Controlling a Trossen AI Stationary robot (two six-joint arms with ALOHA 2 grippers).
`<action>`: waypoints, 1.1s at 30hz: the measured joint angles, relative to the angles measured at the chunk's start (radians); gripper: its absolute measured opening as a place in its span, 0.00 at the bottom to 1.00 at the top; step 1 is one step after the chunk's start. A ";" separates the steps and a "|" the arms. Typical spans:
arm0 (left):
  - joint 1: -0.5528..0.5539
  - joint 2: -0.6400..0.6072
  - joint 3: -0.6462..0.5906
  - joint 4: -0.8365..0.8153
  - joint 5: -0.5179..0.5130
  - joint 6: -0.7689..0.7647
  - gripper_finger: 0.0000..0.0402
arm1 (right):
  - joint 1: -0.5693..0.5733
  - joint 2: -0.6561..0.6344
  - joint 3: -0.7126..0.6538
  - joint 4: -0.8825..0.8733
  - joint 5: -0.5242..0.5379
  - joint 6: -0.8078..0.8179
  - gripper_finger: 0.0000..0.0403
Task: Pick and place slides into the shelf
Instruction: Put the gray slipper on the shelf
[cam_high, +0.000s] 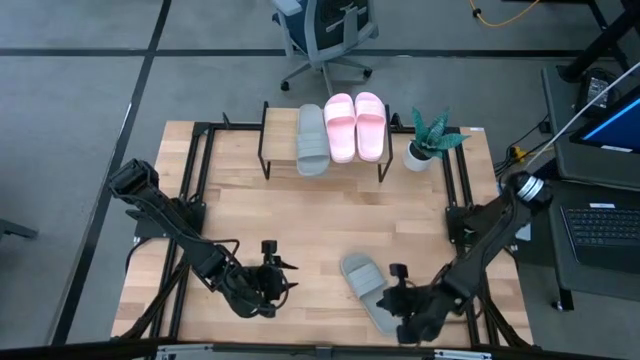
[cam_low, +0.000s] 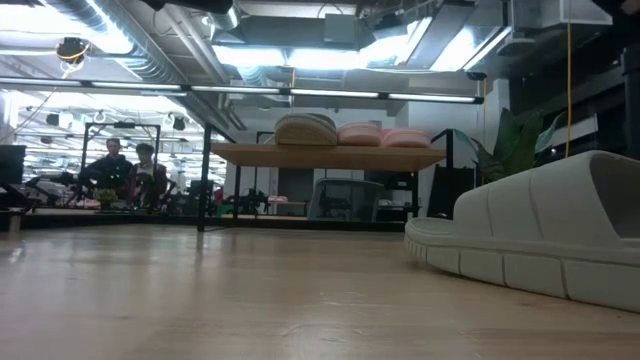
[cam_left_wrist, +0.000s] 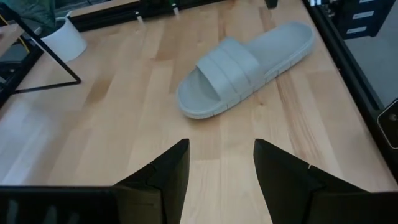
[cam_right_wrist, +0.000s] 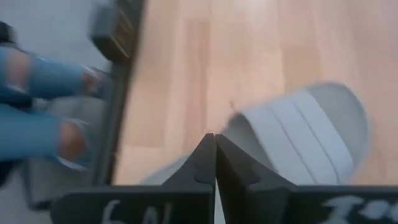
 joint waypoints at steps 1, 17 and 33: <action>-0.001 0.000 0.000 0.000 -0.002 0.004 0.42 | 0.000 0.026 0.026 -0.041 0.001 0.016 0.02; -0.006 0.000 0.000 -0.017 -0.005 0.021 0.42 | -0.024 0.166 0.127 -0.182 0.093 0.043 0.02; -0.006 0.000 0.000 -0.022 -0.005 0.022 0.42 | -0.037 0.165 0.128 -0.230 0.054 0.006 0.03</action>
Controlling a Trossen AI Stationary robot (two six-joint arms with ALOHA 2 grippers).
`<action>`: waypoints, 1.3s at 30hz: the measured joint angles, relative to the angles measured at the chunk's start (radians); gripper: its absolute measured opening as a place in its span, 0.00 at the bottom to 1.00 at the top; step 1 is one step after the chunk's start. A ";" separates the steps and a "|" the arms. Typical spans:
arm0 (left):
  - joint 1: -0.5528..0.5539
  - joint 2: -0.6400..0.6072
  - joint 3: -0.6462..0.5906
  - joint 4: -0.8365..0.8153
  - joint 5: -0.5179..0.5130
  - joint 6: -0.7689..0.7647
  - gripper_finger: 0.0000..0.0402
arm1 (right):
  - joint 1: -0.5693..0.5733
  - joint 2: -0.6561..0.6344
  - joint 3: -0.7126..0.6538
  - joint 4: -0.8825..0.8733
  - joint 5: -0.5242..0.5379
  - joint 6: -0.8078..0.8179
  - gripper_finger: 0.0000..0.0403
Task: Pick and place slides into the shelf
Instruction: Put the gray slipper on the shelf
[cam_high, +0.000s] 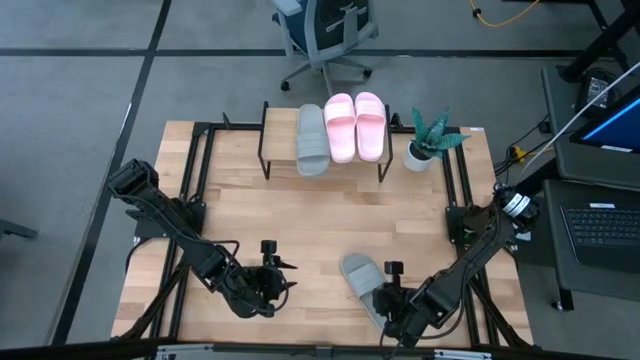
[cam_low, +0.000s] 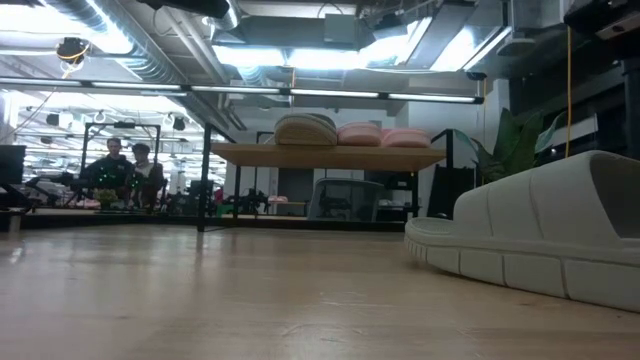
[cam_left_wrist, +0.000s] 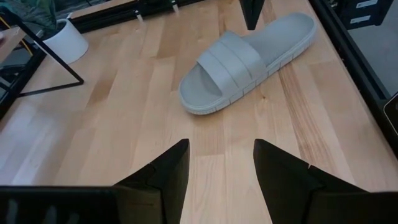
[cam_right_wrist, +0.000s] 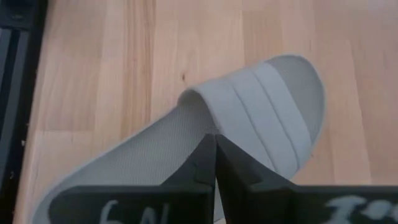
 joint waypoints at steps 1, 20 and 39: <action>0.000 0.000 0.000 0.000 0.000 0.000 0.42 | -0.001 0.000 0.000 0.001 -0.004 -0.012 0.04; 0.001 0.000 0.000 -0.007 0.000 0.000 0.42 | -0.022 0.000 -0.001 -0.094 -0.007 -0.019 0.42; 0.001 0.000 0.000 -0.032 -0.001 0.000 0.42 | -0.040 0.084 -0.023 -0.028 -0.007 -0.124 0.32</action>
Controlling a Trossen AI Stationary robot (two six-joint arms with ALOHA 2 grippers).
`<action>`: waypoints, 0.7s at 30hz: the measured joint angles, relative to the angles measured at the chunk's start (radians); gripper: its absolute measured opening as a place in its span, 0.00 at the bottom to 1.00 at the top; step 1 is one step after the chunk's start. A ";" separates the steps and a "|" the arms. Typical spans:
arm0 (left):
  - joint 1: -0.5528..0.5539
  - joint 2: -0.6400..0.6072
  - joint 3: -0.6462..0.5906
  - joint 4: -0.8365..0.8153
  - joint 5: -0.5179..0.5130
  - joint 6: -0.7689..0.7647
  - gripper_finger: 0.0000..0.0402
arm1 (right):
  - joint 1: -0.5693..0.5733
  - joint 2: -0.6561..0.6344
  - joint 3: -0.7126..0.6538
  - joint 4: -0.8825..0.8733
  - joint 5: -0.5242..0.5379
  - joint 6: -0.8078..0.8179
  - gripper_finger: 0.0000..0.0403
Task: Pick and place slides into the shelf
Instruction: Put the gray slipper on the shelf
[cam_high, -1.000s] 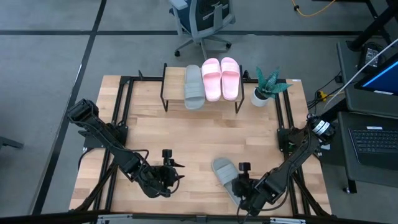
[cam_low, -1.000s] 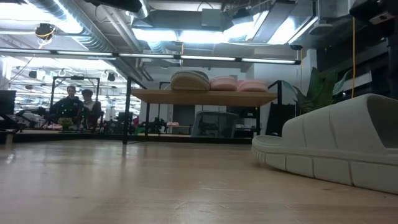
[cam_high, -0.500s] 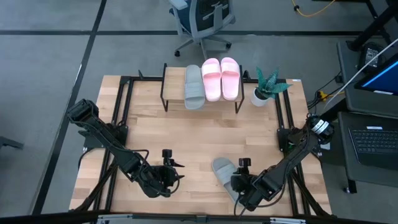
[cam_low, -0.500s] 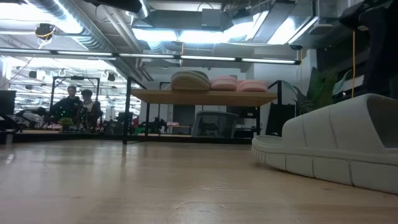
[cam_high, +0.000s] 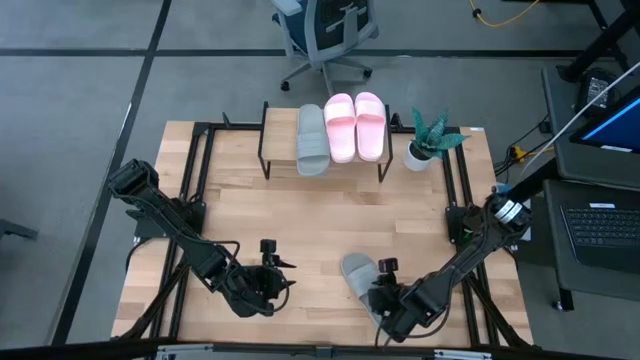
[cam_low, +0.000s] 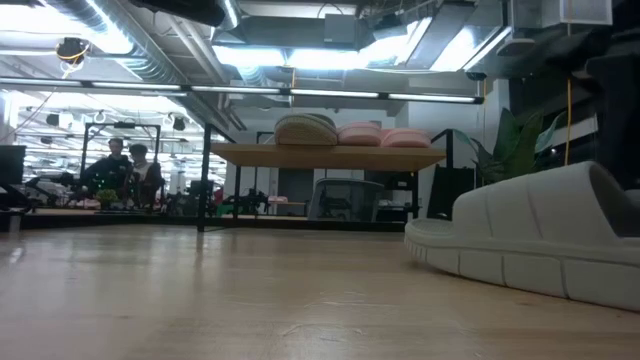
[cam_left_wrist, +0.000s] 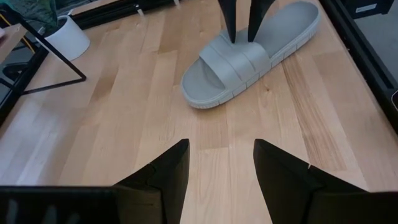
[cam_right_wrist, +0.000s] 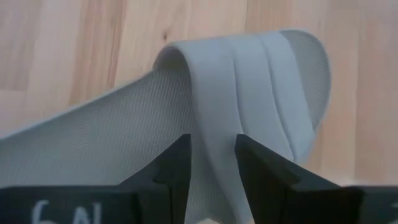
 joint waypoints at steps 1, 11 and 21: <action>0.000 0.000 0.000 0.000 0.000 0.000 0.42 | -0.002 0.005 0.000 0.001 0.001 0.001 0.32; 0.000 0.000 0.000 -0.001 0.000 0.000 0.42 | -0.024 0.010 0.023 -0.027 0.005 0.029 0.32; 0.000 0.000 0.000 -0.001 0.000 0.000 0.42 | -0.022 0.012 0.125 -0.102 0.006 0.032 0.32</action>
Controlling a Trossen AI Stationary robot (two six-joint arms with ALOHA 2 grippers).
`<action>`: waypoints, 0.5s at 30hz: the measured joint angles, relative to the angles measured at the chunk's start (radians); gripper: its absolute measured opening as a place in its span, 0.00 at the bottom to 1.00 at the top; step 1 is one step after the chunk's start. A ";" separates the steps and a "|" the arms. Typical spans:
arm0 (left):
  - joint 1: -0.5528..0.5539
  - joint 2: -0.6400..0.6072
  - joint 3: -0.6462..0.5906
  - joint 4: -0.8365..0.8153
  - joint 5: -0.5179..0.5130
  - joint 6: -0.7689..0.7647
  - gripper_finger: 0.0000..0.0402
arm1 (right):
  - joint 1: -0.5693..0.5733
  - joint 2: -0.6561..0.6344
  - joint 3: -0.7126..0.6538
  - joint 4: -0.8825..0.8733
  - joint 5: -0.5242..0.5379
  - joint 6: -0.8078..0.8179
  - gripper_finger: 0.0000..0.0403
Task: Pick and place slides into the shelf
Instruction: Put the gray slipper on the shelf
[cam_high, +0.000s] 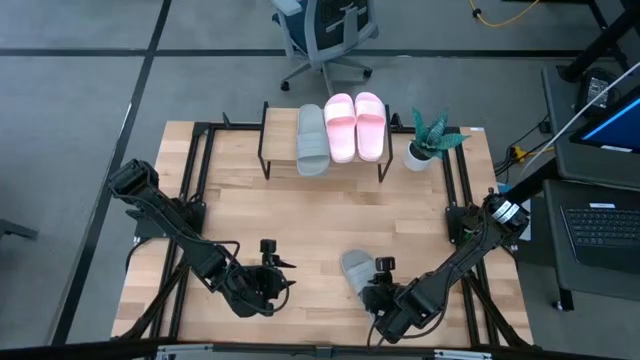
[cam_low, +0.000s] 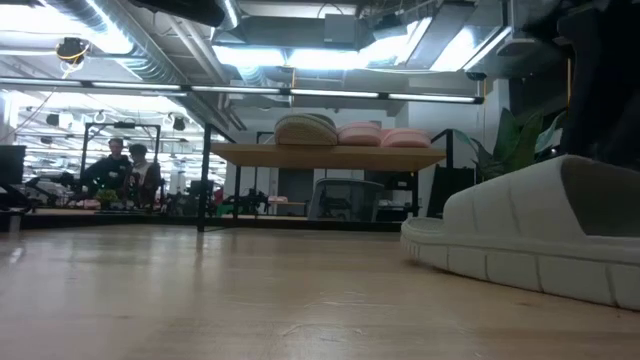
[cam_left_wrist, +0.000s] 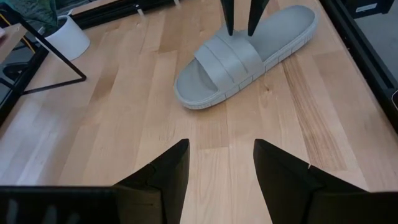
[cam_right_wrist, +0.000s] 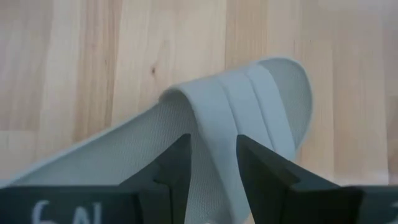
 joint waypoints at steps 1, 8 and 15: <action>0.000 0.000 0.000 0.000 0.000 0.000 0.42 | 0.000 0.000 0.000 -0.004 0.000 0.002 0.32; 0.000 0.000 0.000 -0.001 0.000 0.000 0.42 | 0.011 0.000 0.000 -0.036 0.016 0.025 0.32; 0.000 0.000 0.000 -0.001 0.000 0.000 0.42 | 0.040 0.014 0.000 -0.033 0.027 0.045 0.32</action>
